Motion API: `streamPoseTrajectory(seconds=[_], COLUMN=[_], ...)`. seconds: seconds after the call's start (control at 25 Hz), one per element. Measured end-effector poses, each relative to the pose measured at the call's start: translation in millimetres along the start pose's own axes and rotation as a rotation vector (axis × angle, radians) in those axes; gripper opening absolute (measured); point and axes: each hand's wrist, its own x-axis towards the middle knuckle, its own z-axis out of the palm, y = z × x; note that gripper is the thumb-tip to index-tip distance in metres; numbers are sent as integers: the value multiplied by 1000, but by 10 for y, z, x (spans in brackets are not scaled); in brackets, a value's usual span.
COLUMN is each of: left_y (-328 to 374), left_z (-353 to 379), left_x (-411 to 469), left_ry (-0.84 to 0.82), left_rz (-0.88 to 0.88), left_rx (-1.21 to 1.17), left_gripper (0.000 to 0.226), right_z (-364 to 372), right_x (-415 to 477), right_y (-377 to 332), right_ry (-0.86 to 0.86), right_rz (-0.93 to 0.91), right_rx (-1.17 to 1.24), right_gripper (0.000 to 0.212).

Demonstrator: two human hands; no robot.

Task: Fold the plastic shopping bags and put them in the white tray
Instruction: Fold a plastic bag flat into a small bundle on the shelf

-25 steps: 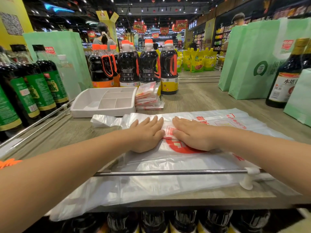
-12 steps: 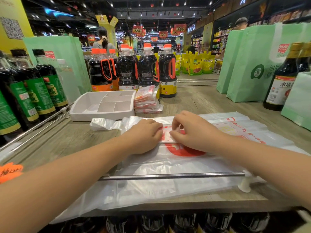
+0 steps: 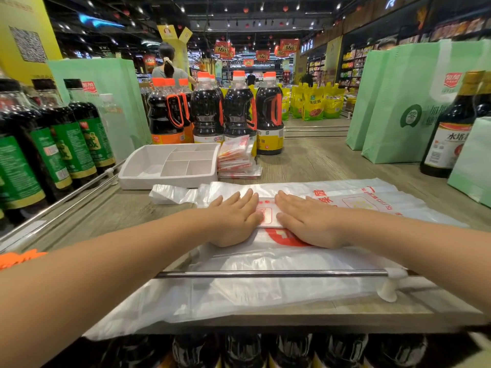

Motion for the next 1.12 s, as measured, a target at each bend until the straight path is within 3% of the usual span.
streamPoseTrajectory(seconds=[0.2, 0.36, 0.4, 0.56, 0.84, 1.04, 1.12], left_y=[-60, 31, 58, 82, -55, -52, -73], left_z=[-7, 19, 20, -23, -41, -130, -150], left_x=[-83, 38, 47, 50, -67, 51, 64], left_ry=[-24, 307, 315, 15, -38, 289, 345], left_rz=[-15, 16, 27, 25, 8, -15, -47], left_rx=[-18, -5, -22, -22, -27, -370, -566], left_gripper=[59, 45, 45, 62, 63, 61, 60], right_z=[13, 7, 10, 26, 10, -26, -39], right_x=[-165, 11, 59, 118, -79, -106, -81], right_y=[62, -43, -60, -24, 130, 85, 88], right_ry=[-22, 323, 346, 76, -12, 183, 261], right_rz=[28, 14, 3, 20, 53, 35, 47], right_rx=[10, 51, 60, 70, 15, 182, 299], right_gripper=[60, 40, 38, 61, 59, 48, 50])
